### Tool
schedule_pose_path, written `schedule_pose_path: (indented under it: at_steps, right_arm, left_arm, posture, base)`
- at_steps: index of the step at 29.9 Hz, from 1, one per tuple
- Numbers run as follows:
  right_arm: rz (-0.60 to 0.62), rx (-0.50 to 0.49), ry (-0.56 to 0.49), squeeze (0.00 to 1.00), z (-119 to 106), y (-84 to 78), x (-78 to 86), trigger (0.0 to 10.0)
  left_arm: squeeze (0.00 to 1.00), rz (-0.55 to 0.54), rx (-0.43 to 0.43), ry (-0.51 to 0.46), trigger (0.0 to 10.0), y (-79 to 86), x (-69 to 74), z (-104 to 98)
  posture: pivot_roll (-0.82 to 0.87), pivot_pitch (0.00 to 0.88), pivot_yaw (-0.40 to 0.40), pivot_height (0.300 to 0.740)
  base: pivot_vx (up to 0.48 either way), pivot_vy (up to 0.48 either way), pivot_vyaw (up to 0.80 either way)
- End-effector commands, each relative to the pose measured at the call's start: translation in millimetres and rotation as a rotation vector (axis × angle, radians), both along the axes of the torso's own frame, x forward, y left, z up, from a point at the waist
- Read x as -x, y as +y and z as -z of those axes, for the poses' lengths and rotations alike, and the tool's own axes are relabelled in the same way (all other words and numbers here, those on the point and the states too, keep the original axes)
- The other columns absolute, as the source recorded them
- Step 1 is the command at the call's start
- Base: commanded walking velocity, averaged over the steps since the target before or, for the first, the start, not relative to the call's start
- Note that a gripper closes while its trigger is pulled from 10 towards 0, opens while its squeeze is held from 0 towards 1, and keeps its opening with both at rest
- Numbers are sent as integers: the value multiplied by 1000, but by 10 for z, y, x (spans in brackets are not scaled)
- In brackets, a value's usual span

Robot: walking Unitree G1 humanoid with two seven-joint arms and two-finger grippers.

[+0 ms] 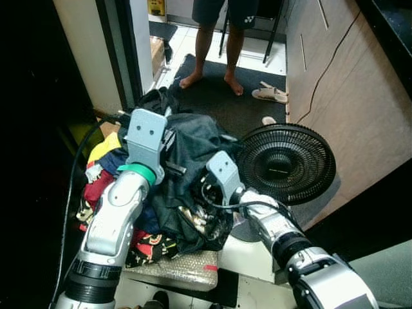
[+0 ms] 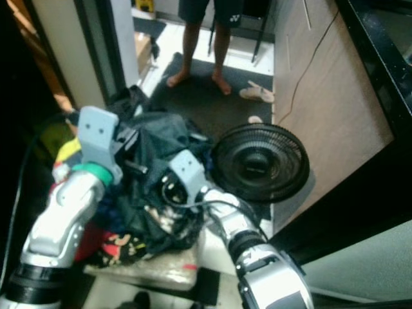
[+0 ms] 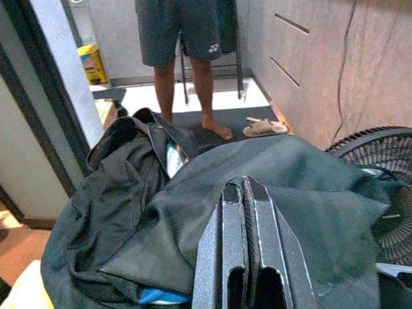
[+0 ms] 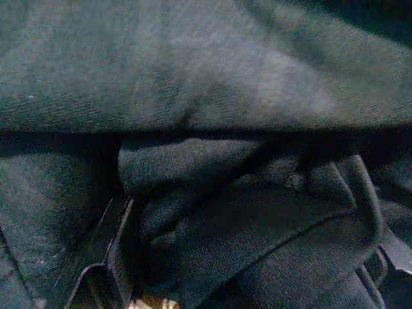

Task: Clothes washing

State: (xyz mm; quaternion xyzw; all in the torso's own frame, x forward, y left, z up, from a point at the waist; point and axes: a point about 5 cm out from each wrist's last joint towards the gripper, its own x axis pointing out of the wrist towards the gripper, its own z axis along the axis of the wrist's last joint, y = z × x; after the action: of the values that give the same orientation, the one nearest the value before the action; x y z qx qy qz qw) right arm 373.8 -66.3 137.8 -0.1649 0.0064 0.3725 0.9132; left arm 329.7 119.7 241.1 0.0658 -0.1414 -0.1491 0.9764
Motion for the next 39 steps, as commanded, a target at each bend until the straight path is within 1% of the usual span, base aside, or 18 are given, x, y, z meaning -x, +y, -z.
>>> schedule_pose_path:
  at_steps: [1, 4, 5, 6, 7, 12, 14, 17, 18, 20, 21, 22, 23, 25, 28, 30, 37, 39]
  right_arm:
    - [23, 46, 105, 0, 239, -60, 66, 10000]
    - [19, 7, 138, 0, 232, -58, 61, 10000]
    - [21, -26, 140, 0, 202, -58, 49, 431]
    - [23, -47, 139, 0, 181, -59, 41, 431]
    - [21, -58, 140, 0, 170, -62, 37, 0]
    - [24, -117, 144, 0, 126, -79, 22, 0]
    - [29, -201, 156, 0, 76, -82, 4, 0]
    - [33, -252, 169, 0, 52, -84, -5, 0]
    - [36, -309, 185, 0, 26, -85, -15, 0]
    - [36, -309, 185, 0, 26, -85, -15, 0]
    - [35, -368, 203, 0, 2, -89, -23, 0]
    - [35, -368, 203, 0, 2, -89, -23, 0]
    - [31, -415, 218, 0, -17, -95, -28, 0]
    - [31, -415, 218, 0, -17, -95, -28, 0]
    - [21, -461, 232, 0, -33, -99, -30, 0]
    - [-8, -538, 243, 0, -75, -105, -30, 0]
    - [-27, -597, 237, 0, -130, -113, -37, 0]
    - [-47, -686, 199, 0, -278, -146, -68, 0]
  left_arm:
    - [0, 0, -9, 10, 10000, -9, 25, 31]
    - [0, 0, -10, 10, 10000, -9, 23, 28]
    - [0, -2, -10, 9, 10000, -7, 22, 27]
    - [0, -2, -10, 9, 10000, -5, 22, 27]
    - [0, -3, -10, 9, 10000, -4, 23, 26]
    - [0, -6, -10, 11, 10000, -2, 22, 28]
    - [0, -7, -9, 12, 10000, -1, 21, 29]
    - [0, -8, -9, 12, 10000, 0, 21, 30]
    - [0, -8, -8, 12, 10000, 0, 20, 30]
    - [0, -8, -8, 12, 10000, 0, 20, 30]
    - [0, -8, -8, 13, 10000, 0, 20, 31]
    - [0, -8, -8, 13, 10000, 0, 20, 31]
    - [0, -6, -8, 14, 10000, -2, 21, 32]
    - [0, -6, -8, 14, 10000, -2, 21, 32]
    - [0, -5, -9, 15, 10000, -4, 20, 34]
    - [0, -4, -10, 16, 10000, -4, 17, 35]
    - [0, -6, -11, 16, 10000, 3, 16, 37]
    - [0, -8, -13, 17, 10000, 8, 13, 38]
  posture:
    - [150, 273, -19, 740]
    - [150, 273, -17, 740]
    - [150, 272, -16, 740]
    - [150, 272, -16, 740]
    - [150, 272, -16, 740]
    - [151, 270, -16, 740]
    - [148, 267, -15, 740]
    - [149, 267, -14, 740]
    - [148, 267, -14, 740]
    - [148, 267, -14, 740]
    - [147, 267, -11, 740]
    - [147, 267, -11, 740]
    - [146, 268, -10, 740]
    - [146, 268, -10, 740]
    - [144, 267, -8, 740]
    - [145, 264, -7, 740]
    - [145, 263, -5, 740]
    - [145, 258, -4, 740]
  base:
    - [0, 0, 0]
    - [0, 0, 0]
    - [0, 0, 0]
    - [0, 0, 0]
    - [0, 0, 0]
    - [0, 0, 0]
    - [0, 0, 0]
    - [0, 0, 0]
    - [0, 0, 0]
    - [0, 0, 0]
    - [0, 0, 0]
    - [0, 0, 0]
    - [0, 0, 0]
    - [0, 0, 0]
    - [0, 0, 0]
    - [0, 0, 0]
    - [0, 0, 0]
    - [0, 0, 0]
